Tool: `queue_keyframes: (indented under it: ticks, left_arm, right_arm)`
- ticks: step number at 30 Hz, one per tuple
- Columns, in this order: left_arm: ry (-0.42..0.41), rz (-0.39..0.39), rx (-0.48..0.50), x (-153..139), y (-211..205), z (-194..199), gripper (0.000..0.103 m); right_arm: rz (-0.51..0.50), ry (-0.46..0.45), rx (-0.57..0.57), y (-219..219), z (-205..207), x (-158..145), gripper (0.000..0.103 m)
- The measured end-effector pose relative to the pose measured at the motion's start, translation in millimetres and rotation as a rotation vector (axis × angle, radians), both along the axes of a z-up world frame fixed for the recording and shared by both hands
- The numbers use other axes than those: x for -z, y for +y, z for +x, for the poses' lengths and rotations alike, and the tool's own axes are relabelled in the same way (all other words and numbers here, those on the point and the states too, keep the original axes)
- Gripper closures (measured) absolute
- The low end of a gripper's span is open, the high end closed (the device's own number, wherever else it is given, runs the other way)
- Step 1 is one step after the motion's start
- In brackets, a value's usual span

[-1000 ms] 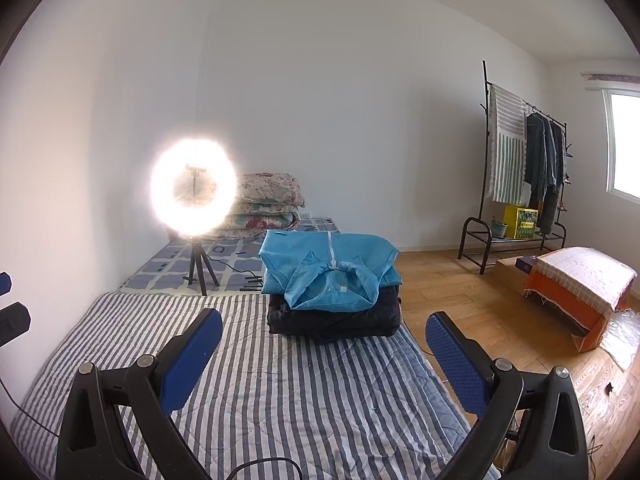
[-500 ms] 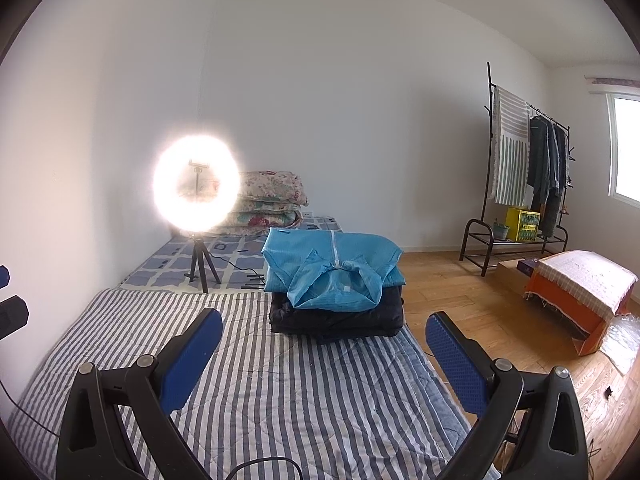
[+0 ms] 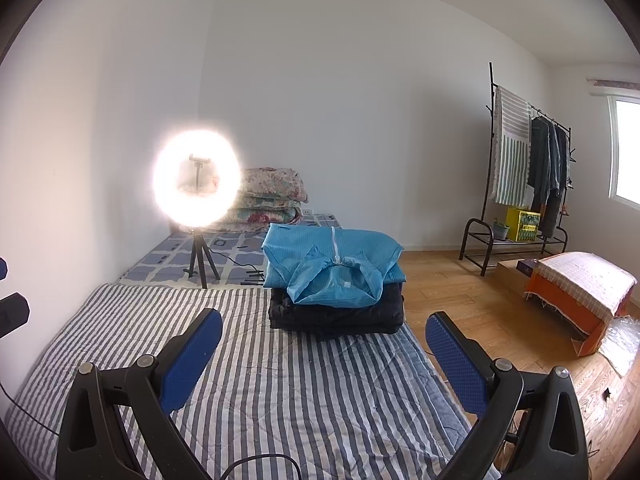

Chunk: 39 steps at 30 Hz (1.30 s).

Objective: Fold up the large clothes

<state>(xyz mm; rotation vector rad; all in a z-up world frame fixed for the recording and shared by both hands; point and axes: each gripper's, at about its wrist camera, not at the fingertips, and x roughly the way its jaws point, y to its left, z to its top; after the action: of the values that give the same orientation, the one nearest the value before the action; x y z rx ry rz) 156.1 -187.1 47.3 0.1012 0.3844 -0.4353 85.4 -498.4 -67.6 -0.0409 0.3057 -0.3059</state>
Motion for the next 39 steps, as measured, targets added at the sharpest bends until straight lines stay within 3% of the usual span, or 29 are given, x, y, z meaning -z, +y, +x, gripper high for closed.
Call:
queue_keyframes:
  ticks: [39]
  left_arm:
    - [0.010, -0.001, 0.000, 4.6, 4.1, 5.2, 0.000]
  right_arm:
    - [0.002, 0.003, 0.011, 0.4, -0.4, 3.7, 0.000]
